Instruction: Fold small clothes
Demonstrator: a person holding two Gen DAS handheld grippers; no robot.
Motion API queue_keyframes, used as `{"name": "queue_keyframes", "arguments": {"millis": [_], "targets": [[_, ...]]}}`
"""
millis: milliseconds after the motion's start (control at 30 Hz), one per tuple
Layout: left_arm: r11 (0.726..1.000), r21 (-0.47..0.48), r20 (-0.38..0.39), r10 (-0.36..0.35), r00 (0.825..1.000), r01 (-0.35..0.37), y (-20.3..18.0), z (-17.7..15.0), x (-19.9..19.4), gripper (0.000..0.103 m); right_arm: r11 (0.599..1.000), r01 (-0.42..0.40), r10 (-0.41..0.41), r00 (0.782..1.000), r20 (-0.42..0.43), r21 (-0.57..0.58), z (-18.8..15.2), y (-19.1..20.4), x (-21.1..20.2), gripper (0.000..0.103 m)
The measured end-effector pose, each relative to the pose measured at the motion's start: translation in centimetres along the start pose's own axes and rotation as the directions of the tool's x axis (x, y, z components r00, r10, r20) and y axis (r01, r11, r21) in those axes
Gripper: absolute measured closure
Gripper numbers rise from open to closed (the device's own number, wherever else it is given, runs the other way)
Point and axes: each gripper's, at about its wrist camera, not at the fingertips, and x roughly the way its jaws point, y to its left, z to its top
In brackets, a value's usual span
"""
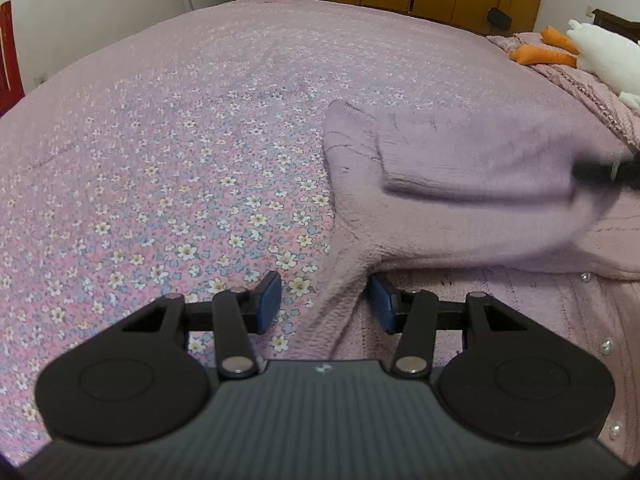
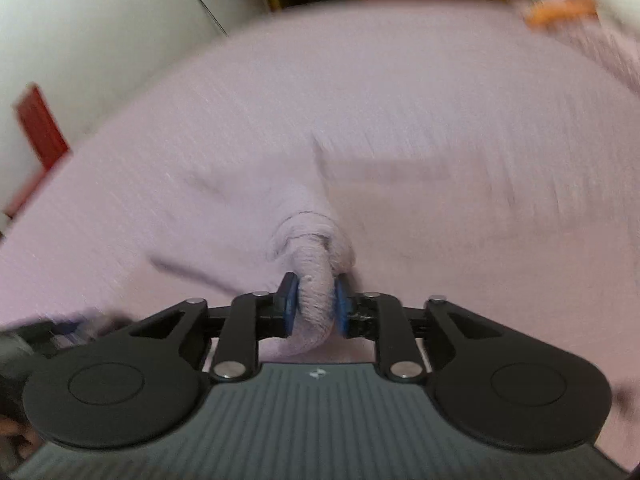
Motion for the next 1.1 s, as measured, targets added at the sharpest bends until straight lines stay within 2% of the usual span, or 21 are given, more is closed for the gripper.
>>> {"name": "queue_keyframes", "arguments": {"millis": [33, 67, 133, 267, 400, 467, 600, 700, 733, 767, 800, 833, 900, 1100], "targets": [[1.000, 0.004, 0.001, 0.005, 1.000, -0.005, -0.1, 0.1, 0.0, 0.053, 1.000, -0.012, 0.012, 1.000, 0.016, 0.024, -0.5, -0.4, -0.2, 0.054], [1.000, 0.011, 0.002, 0.010, 1.000, -0.010, -0.2, 0.1, 0.0, 0.053, 0.999, -0.019, 0.018, 1.000, 0.026, 0.038, -0.7, -0.6, -0.5, 0.049], [1.000, 0.022, 0.005, 0.012, 1.000, -0.012, -0.3, 0.0, 0.1, 0.053, 1.000, 0.007, -0.008, 0.999, 0.047, 0.022, -0.5, 0.2, -1.6, 0.046], [1.000, 0.022, 0.008, 0.000, 1.000, 0.000, 0.1, 0.0, 0.2, 0.052, 0.994, 0.044, -0.030, 0.990, 0.134, -0.103, 0.4, 3.5, -3.4, 0.044], [1.000, 0.025, 0.008, -0.001, 1.000, 0.001, 0.0, 0.0, 0.2, 0.051, 0.987, -0.074, 0.091, 0.990, 0.111, -0.143, 2.2, 6.9, -2.5, 0.041], [1.000, 0.020, 0.008, -0.003, 1.000, 0.003, 0.0, 0.0, 0.2, 0.047, 0.975, -0.106, 0.123, 0.989, 0.079, -0.193, 2.6, 8.9, -0.9, 0.036], [1.000, 0.024, 0.009, -0.012, 1.000, 0.012, -0.2, -0.1, 0.4, 0.042, 0.963, -0.083, 0.088, 0.996, 0.009, -0.257, 2.7, 11.7, 2.9, 0.035], [0.999, 0.036, 0.021, -0.003, 1.000, 0.002, -0.5, -0.3, 0.4, 0.042, 0.956, -0.046, 0.046, 0.999, -0.007, -0.290, 2.4, 12.8, 5.3, 0.035], [0.999, 0.036, 0.025, -0.001, 1.000, 0.000, -0.5, -0.4, 0.4, 0.042, 0.960, -0.042, 0.043, 0.999, -0.004, -0.276, 2.5, 12.6, 5.5, 0.039], [0.999, 0.037, 0.030, -0.001, 1.000, 0.000, -0.5, -0.5, 0.4, 0.041, 0.967, -0.029, 0.032, 0.999, 0.010, -0.255, 2.7, 12.2, 5.5, 0.057], [0.999, 0.037, 0.033, -0.001, 0.999, -0.001, -0.7, -0.7, 0.4, 0.041, 0.974, -0.012, 0.017, 1.000, 0.017, -0.228, 2.8, 11.9, 5.6, 0.070], [0.999, 0.038, 0.035, -0.001, 0.999, 0.000, -0.7, -0.7, 0.4, 0.041, 0.981, -0.026, 0.029, 0.999, 0.013, -0.191, 3.2, 10.9, 5.3, 0.091], [0.999, 0.040, 0.037, -0.002, 0.999, 0.001, -0.6, -0.8, 0.4, 0.041, 0.992, -0.074, 0.077, 0.997, 0.031, -0.103, 4.1, 8.7, 4.4, 0.095], [1.000, 0.031, 0.031, -0.001, 1.000, 0.000, -0.9, -0.9, 0.1, 0.041, 0.993, -0.096, 0.079, 0.975, 0.206, 0.071, 5.4, 1.7, -3.4, 0.096]]}}
